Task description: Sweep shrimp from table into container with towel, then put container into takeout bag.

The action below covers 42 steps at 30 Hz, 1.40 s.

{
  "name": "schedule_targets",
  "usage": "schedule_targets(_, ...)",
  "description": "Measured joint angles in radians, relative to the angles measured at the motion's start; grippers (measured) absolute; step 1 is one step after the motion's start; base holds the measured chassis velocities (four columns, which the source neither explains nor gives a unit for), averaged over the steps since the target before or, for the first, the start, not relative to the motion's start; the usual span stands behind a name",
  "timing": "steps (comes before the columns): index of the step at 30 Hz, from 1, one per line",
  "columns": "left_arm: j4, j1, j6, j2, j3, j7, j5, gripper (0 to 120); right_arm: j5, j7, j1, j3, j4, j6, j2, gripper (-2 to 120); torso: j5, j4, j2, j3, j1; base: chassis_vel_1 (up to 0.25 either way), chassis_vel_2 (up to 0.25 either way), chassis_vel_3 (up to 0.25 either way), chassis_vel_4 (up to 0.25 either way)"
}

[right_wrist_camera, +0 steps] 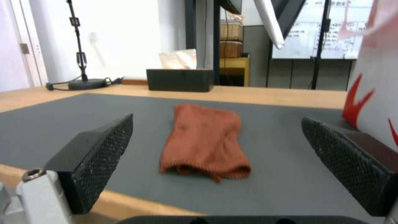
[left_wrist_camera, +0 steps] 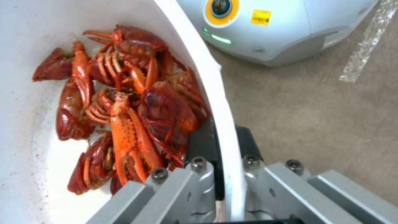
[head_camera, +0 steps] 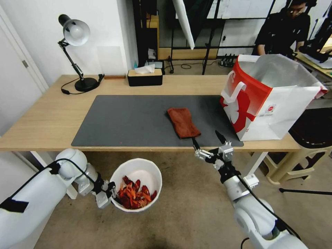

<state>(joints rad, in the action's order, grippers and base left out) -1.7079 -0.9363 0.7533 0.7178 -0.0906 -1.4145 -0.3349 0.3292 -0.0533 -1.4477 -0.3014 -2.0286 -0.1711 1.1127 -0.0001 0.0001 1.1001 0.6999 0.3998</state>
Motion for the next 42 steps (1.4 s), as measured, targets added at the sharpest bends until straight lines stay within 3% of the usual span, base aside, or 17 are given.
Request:
schedule_targets(3, -0.109, -0.044, 0.004, -0.027, -0.023, 0.007, -0.003, 0, -0.014, 0.006, -0.037, -0.014, 0.000, -0.011, 0.017, 100, 0.0001, 0.0001, 0.000, 0.000, 0.000, 0.000, 0.000, 0.000, 0.000)
schedule_targets(5, -0.135, -0.051, 0.004, -0.034, -0.028, 0.008, -0.002, 0, -0.018, 0.008, -0.049, -0.021, 0.000, -0.015, 0.021, 100, 0.0000, 0.0001, 0.000, 0.000, 0.000, 0.000, 0.000, 0.000, 0.000)
schedule_targets(8, -0.248, -0.064, -0.005, -0.081, -0.038, 0.014, 0.026, 0, -0.035, 0.016, -0.127, -0.085, -0.016, -0.040, 0.050, 100, 0.0000, -0.0002, 0.000, 0.000, 0.000, 0.000, 0.000, 0.000, 0.000)
schedule_targets(14, -0.339, -0.064, -0.037, -0.133, -0.051, 0.023, 0.082, 0, -0.064, 0.017, -0.234, -0.143, -0.031, -0.085, 0.090, 100, 0.0000, -0.0001, 0.000, 0.000, 0.000, 0.000, 0.000, 0.000, 0.000)
schedule_targets(16, -0.377, -0.056, -0.066, -0.154, -0.075, 0.029, 0.130, 0, -0.077, 0.015, -0.273, -0.156, -0.031, -0.111, 0.110, 100, 0.0001, -0.0003, 0.000, 0.000, 0.000, 0.000, 0.000, 0.000, 0.000)
schedule_targets(27, -0.416, -0.021, -0.121, -0.175, -0.133, 0.042, 0.228, 0, -0.084, 0.009, -0.308, -0.165, -0.034, -0.130, 0.125, 100, -0.0007, 0.0005, 0.000, 0.000, 0.000, 0.000, 0.000, 0.000, 0.000)
schedule_targets(28, -0.424, -0.009, -0.140, -0.183, -0.146, 0.051, 0.259, 0, -0.085, 0.007, -0.316, -0.167, -0.037, -0.131, 0.125, 100, -0.0016, 0.0010, 0.000, 0.000, 0.000, 0.000, 0.000, 0.000, 0.000)
schedule_targets(29, -0.433, 0.008, -0.167, -0.197, -0.165, 0.069, 0.308, 0, -0.088, 0.005, -0.326, -0.168, -0.040, -0.131, 0.127, 100, 0.0008, -0.0007, 0.000, 0.000, 0.000, 0.000, 0.000, 0.000, 0.000)
schedule_targets(30, -0.437, 0.013, -0.178, -0.202, -0.171, 0.076, 0.328, 0, -0.090, 0.004, -0.329, -0.168, -0.041, -0.131, 0.127, 100, 0.0011, -0.0005, 0.000, 0.000, 0.000, 0.000, 0.000, 0.000, 0.000)
schedule_targets(32, -0.440, 0.016, -0.190, -0.209, -0.179, 0.084, 0.350, 0, -0.091, 0.003, -0.331, -0.167, -0.041, -0.131, 0.127, 100, 0.0010, -0.0005, 0.000, 0.000, 0.000, 0.000, 0.000, 0.000, 0.000)
schedule_targets(33, -0.448, 0.026, -0.221, -0.227, -0.194, 0.109, 0.410, 0, -0.099, 0.000, -0.332, -0.159, -0.041, -0.131, 0.126, 100, -0.0007, 0.0000, 0.000, 0.000, 0.000, 0.000, 0.000, 0.000, 0.000)
schedule_targets(36, -0.446, 0.060, -0.252, -0.243, -0.194, 0.149, 0.456, 0, -0.112, -0.004, -0.334, -0.147, -0.041, -0.132, 0.129, 100, 0.0005, 0.0005, 0.000, 0.000, 0.000, 0.000, 0.000, 0.000, 0.000)
schedule_targets(38, -0.434, 0.105, -0.272, -0.248, -0.185, 0.163, 0.476, 0, -0.130, -0.012, -0.330, -0.124, -0.041, -0.132, 0.131, 100, 0.0000, -0.0007, 0.000, 0.000, 0.000, 0.000, 0.000, 0.000, 0.000)
schedule_targets(42, -0.396, 0.126, -0.283, -0.252, -0.175, 0.176, 0.494, 0, -0.150, -0.016, -0.324, -0.099, -0.041, -0.131, 0.133, 100, 0.0000, 0.0003, 0.000, 0.000, 0.000, 0.000, 0.000, 0.000, 0.000)
